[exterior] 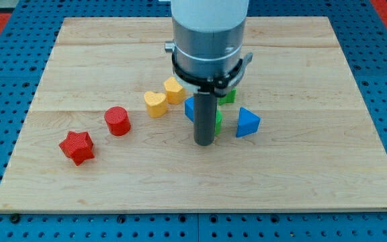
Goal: Push green circle into blue cube
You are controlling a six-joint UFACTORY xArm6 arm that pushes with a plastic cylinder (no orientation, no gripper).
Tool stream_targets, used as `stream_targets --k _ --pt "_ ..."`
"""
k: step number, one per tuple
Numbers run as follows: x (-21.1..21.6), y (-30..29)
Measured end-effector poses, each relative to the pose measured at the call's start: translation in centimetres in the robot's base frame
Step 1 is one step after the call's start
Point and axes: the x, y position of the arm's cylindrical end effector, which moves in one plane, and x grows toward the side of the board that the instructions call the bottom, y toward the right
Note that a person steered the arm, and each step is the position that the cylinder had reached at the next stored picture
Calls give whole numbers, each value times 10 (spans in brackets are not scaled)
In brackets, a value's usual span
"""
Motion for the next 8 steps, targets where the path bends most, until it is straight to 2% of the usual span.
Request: stream_targets --k 1,3,6,7,8 --pt "-19 -1" --pt "1 20" --pt "4 52" --pt "12 19" --pt "16 -43"
